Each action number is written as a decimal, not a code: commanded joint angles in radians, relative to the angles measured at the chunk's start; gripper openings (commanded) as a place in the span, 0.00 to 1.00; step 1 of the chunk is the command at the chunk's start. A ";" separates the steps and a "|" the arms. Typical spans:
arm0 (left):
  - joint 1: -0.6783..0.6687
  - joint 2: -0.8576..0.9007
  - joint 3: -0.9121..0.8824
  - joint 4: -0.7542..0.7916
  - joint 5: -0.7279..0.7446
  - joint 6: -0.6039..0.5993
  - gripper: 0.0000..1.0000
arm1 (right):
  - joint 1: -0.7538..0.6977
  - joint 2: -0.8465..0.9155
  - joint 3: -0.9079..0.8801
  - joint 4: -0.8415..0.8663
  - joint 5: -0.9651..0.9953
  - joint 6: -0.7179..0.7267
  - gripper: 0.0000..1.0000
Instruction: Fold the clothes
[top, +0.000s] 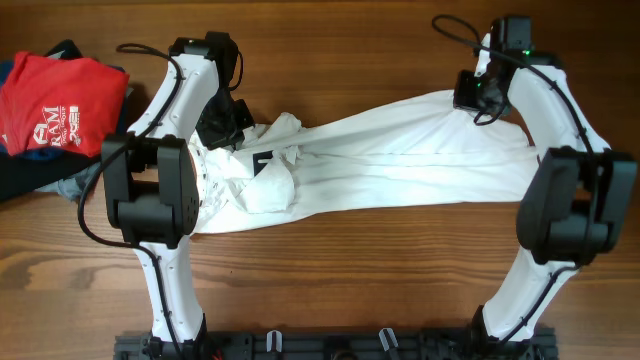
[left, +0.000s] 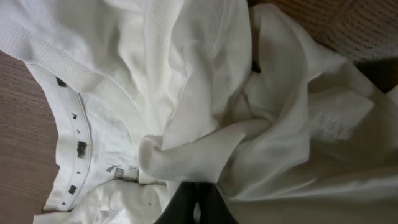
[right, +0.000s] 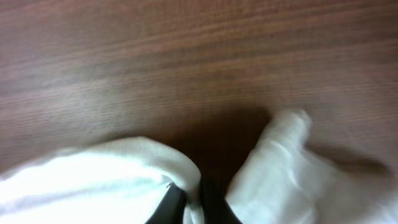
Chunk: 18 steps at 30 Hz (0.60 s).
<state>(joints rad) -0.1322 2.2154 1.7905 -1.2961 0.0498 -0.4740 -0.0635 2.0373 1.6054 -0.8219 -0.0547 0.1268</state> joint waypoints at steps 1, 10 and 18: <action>-0.001 -0.010 -0.006 0.003 -0.018 -0.009 0.04 | -0.007 -0.023 0.016 -0.094 0.032 -0.051 0.11; -0.001 -0.010 -0.006 0.011 -0.017 -0.009 0.04 | -0.007 -0.021 0.016 -0.237 0.212 -0.124 0.43; -0.001 -0.010 -0.006 0.016 -0.018 -0.009 0.04 | -0.033 -0.004 0.016 0.002 0.133 0.085 0.42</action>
<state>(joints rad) -0.1318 2.2154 1.7905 -1.2819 0.0494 -0.4740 -0.0742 2.0212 1.6123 -0.8089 0.1341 0.1211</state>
